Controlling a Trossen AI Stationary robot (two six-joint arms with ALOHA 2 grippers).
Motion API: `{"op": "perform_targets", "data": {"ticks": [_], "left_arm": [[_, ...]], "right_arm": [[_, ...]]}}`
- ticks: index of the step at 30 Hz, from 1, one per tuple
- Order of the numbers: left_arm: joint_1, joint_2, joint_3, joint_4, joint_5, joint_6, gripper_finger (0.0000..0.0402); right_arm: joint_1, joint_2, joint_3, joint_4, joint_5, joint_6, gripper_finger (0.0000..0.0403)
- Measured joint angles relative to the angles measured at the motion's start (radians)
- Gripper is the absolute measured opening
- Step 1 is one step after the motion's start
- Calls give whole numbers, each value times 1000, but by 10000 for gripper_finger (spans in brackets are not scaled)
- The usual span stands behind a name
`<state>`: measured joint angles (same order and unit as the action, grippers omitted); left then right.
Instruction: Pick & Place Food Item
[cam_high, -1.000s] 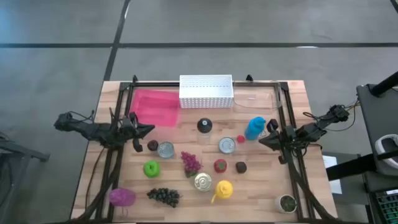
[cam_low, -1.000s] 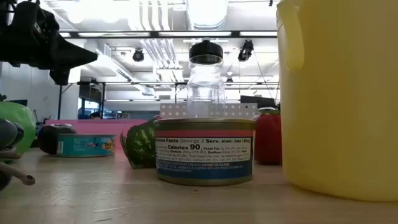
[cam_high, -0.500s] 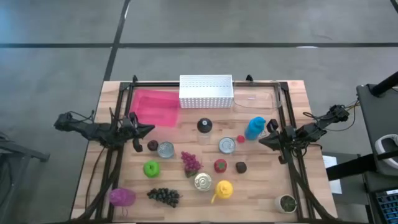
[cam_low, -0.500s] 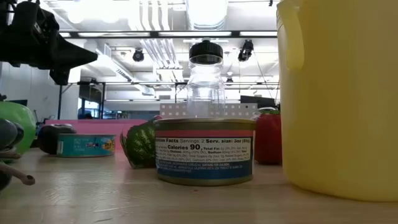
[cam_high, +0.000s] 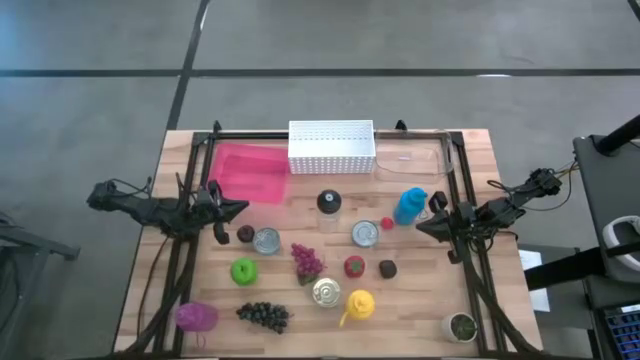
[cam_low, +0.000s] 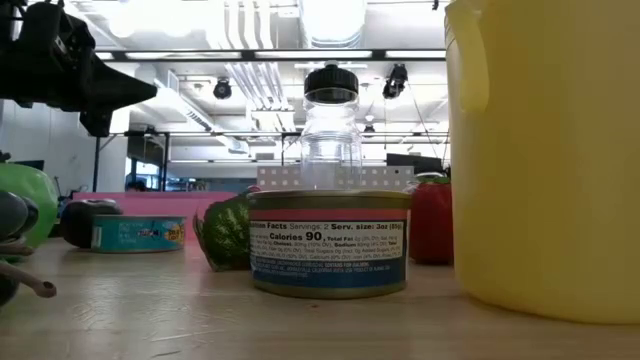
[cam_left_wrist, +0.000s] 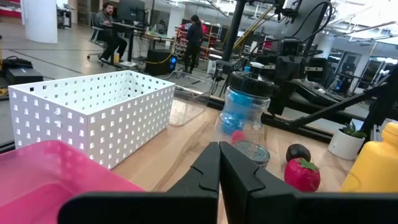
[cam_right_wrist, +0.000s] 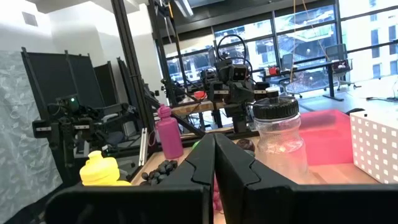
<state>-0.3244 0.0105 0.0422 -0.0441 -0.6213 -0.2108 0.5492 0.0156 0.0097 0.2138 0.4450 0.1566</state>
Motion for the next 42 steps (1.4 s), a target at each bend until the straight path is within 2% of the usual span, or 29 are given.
{"op": "perform_targets", "data": {"ticks": [6, 11, 17, 19, 23, 29, 31, 37, 42], "left_arm": [[0, 0, 0, 0, 0, 0, 6], [0, 0, 0, 0, 0, 0, 6], [0, 0, 0, 0, 0, 0, 6], [0, 0, 0, 0, 0, 0, 6], [0, 0, 0, 0, 0, 0, 6], [-1, 0, 0, 0, 0, 0, 6], [-1, 0, 0, 0, 0, 0, 6], [-1, 0, 0, 0, 0, 0, 6], [-1, 0, 0, 0, 0, 0, 6]], "right_arm": [[-1, 0, 0, 11, 3, -19, 8], [0, 1, 0, 118, 9, -111, 8], [0, 0, 0, 349, -100, -209, 8], [0, 0, 10, 369, -123, -219, 8], [0, 9, 91, 281, -124, -256, 8], [0, 75, 292, 19, -101, -270, 8], [0, 114, 354, -65, -91, -263, 8], [0, 272, 513, -241, 27, -238, 8], [0, 412, 635, -352, 39, -237, 8]]}}
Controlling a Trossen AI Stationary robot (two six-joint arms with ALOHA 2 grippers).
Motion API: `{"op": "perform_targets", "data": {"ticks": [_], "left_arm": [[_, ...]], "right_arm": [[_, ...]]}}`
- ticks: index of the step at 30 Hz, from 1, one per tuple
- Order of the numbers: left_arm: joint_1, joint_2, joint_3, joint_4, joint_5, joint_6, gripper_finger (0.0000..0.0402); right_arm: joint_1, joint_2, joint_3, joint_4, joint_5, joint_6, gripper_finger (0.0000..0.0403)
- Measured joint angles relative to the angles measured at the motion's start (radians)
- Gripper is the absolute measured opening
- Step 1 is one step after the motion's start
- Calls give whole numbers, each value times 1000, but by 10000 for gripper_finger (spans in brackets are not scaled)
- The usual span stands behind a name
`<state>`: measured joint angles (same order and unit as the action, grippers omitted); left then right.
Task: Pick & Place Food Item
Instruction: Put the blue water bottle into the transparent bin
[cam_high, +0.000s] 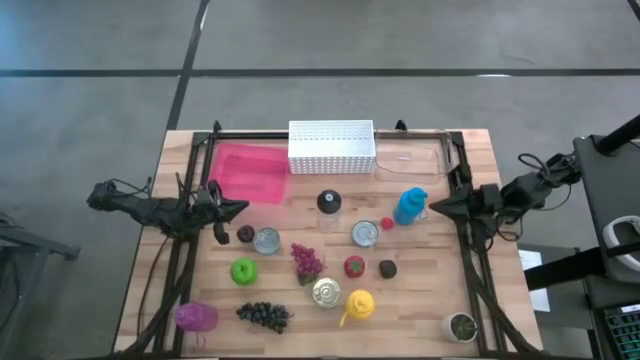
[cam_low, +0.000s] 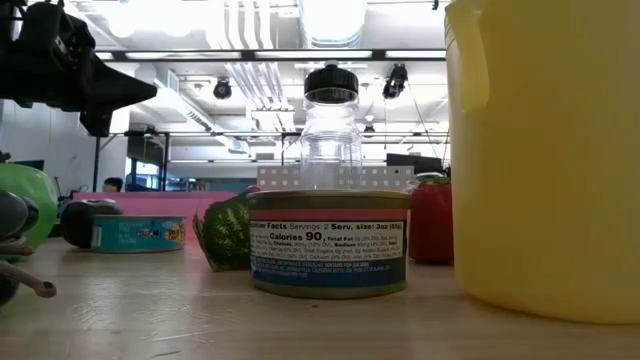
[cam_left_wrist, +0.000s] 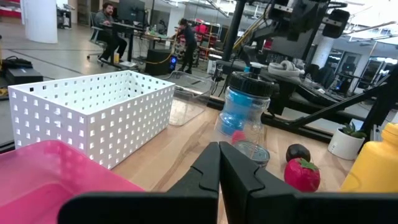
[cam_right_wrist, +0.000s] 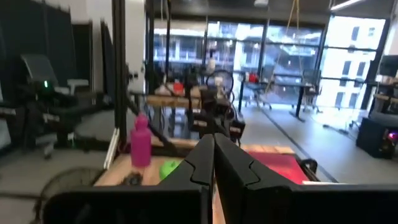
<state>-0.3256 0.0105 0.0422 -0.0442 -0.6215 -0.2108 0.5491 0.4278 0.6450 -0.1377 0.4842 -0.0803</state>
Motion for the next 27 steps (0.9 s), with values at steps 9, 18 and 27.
{"op": "perform_targets", "data": {"ticks": [9, 18, 27], "left_arm": [[0, 0, 0, 0, 0, 0, 6], [0, 0, 0, 0, 0, 0, 6], [0, 0, 0, 0, 0, 0, 6]], "right_arm": [[1, 195, 237, -316, 107, 113, 8], [0, 299, 386, -538, 228, 316, 8], [0, 345, 423, -538, 227, 341, 8]]}}
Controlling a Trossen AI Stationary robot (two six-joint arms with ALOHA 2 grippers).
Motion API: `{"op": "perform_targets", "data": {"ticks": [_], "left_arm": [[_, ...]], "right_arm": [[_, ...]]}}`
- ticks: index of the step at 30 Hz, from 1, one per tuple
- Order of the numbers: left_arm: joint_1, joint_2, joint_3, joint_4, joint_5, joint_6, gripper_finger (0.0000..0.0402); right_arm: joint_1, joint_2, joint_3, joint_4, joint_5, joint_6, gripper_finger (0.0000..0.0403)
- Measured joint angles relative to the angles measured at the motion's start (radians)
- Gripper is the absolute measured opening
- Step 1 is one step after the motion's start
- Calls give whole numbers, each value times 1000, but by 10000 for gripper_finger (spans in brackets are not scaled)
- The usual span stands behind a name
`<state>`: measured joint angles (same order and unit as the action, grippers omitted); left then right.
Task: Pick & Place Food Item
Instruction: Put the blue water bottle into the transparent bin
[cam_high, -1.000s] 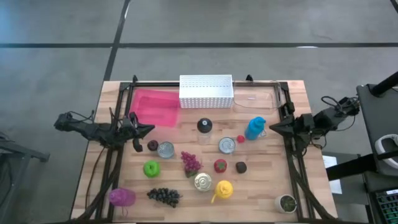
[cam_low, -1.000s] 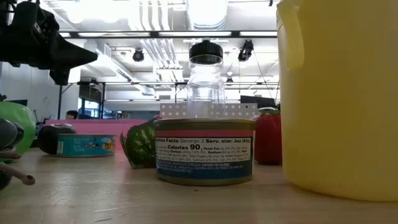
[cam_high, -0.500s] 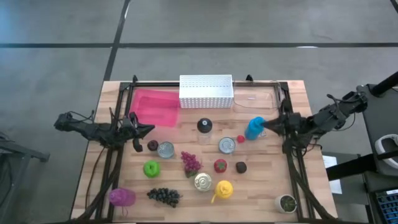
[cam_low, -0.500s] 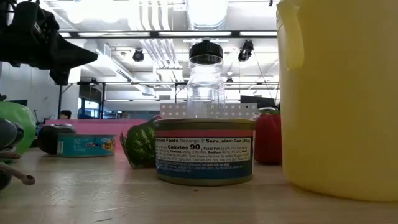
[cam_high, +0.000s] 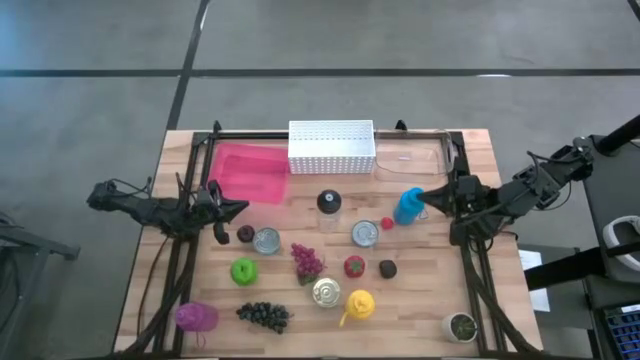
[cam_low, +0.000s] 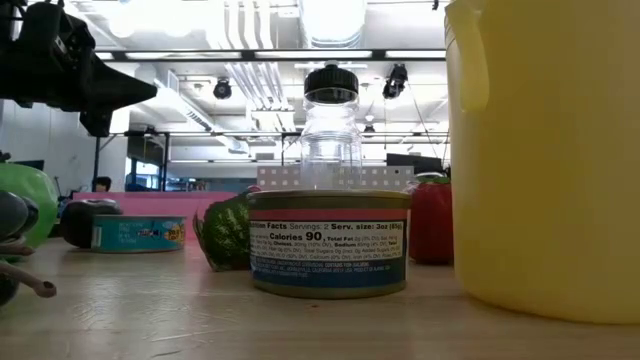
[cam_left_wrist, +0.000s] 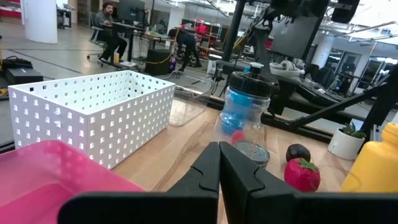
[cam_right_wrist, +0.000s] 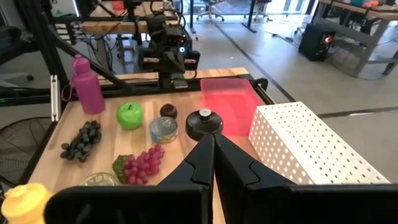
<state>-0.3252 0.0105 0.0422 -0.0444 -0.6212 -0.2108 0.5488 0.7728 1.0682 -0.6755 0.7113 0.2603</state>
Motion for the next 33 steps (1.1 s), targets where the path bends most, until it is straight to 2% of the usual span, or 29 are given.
{"op": "perform_targets", "data": {"ticks": [6, 10, 14, 23, 28, 33], "left_arm": [[1, 0, 0, 0, 0, 0, 6], [1, 0, 0, 0, 0, 0, 6], [1, 0, 0, 0, 0, 0, 6], [1, 0, 0, 0, 0, 0, 6], [1, 0, 0, 0, 0, 0, 6], [1, 0, 0, 0, 0, 0, 6]], "right_arm": [[0, 44, 20, -1, 15, 35, 25], [-2, 77, 18, -2, 52, 54, 62], [-3, 103, 38, -31, 92, 180, 107], [-41, 180, 132, -300, 107, 425, 185], [-98, 258, 221, -528, 53, 610, 193], [-179, 355, 321, -777, -61, 853, 194]]}}
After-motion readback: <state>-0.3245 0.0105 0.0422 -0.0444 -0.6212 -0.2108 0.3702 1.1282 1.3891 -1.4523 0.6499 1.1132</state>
